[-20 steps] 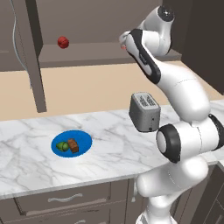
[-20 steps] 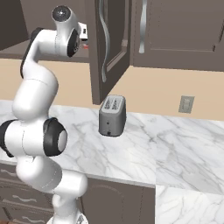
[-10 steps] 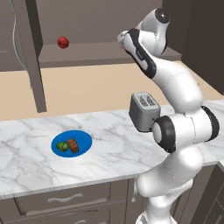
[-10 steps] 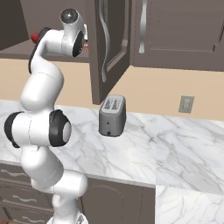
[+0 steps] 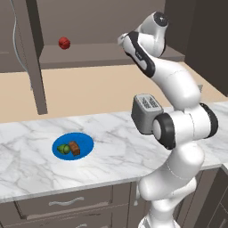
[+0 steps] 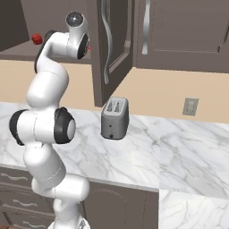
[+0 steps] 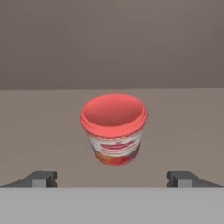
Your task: Pick the avocado and bread from the counter and place them on the plate. Then pick the jam from the cabinet and place it next to the plate. Lastly close the cabinet door.
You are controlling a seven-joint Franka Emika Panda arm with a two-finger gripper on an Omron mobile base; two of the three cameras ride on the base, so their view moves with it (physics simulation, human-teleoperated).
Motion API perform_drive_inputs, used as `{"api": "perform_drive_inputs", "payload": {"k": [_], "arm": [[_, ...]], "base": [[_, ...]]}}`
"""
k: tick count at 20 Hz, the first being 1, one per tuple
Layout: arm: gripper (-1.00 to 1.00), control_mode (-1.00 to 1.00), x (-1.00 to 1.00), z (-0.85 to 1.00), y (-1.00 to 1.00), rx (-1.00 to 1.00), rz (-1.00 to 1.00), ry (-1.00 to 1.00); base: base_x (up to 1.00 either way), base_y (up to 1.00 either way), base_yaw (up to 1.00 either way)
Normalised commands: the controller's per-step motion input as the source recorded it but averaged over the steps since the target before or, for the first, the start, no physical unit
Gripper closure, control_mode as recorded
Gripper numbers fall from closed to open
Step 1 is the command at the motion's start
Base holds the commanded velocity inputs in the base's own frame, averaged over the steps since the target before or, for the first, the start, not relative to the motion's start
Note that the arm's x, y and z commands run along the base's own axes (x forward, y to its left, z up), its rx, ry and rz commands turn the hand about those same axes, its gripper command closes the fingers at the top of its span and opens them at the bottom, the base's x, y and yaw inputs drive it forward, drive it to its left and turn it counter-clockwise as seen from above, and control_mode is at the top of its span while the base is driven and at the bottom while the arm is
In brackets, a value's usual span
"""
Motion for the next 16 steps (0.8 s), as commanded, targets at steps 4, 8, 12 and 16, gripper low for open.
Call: {"api": "perform_drive_inputs", "payload": {"k": [4, 8, 12, 16], "arm": [[-1.0, -1.0, 0.25, -0.03, 0.0, 0.0, 0.0, 0.0], [-1.0, -1.0, 0.27, 0.0, 0.0, 0.0, 0.0, 0.0], [-1.0, -1.0, 0.27, -0.02, 0.0, -0.01, 0.0, 0.0], [-1.0, -1.0, 0.31, -0.11, 0.0, -0.02, 0.0, 0.01]], "base": [[0.0, 0.0, 0.0], [0.0, 0.0, 0.0], [0.0, 0.0, 0.0], [0.0, 0.0, 0.0]]}}
